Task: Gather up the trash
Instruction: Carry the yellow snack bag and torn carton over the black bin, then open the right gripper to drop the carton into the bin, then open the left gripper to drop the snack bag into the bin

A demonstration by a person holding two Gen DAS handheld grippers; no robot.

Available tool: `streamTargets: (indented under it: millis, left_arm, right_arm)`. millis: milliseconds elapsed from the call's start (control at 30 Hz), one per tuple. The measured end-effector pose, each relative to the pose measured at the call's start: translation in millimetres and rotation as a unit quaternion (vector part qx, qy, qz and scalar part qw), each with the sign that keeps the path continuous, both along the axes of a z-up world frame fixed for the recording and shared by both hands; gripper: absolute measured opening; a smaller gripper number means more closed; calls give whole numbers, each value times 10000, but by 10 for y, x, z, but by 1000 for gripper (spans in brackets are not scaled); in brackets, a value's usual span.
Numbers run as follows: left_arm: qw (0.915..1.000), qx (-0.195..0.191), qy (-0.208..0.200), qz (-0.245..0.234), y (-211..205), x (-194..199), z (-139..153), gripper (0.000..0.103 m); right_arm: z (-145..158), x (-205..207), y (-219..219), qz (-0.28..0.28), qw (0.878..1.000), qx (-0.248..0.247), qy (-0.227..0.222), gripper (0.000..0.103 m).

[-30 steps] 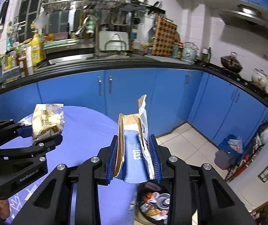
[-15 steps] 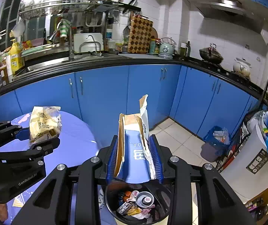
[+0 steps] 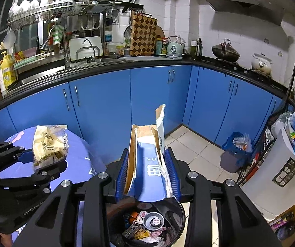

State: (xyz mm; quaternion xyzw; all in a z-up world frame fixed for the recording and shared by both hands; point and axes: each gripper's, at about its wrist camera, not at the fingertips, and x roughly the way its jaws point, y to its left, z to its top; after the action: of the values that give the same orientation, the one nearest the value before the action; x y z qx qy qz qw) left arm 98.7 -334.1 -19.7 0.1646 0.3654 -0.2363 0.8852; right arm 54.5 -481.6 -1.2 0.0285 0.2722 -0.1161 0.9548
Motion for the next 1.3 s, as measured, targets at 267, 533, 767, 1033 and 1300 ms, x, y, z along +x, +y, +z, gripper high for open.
streamTargets:
  millis: [267,533,767,1033,1300]
  left_arm:
    - [10000,58,29,-22,-83,54,-28,40]
    - [9999,69,25,-155,-225,81,-51,41]
    - [9993,82,118,-331,-440,124,-130,42]
    - [9986,67,87,-511,-719,146,-150,47]
    - [9997,-70,71,-232,-715,216,-165,100]
  right_arm:
    - [-9,2,-91,-81,9999,11,-115,81]
    - [-50,-23,-201,-507,9981,-291,-180,89]
    - [-91,-66,-416,-934,9948,-369,-162,89]
    - [-159,-124,-681,-1162,9930,-183,-137,89]
    - [-203,-118,-720,-1216,9924,-123,-155,89]
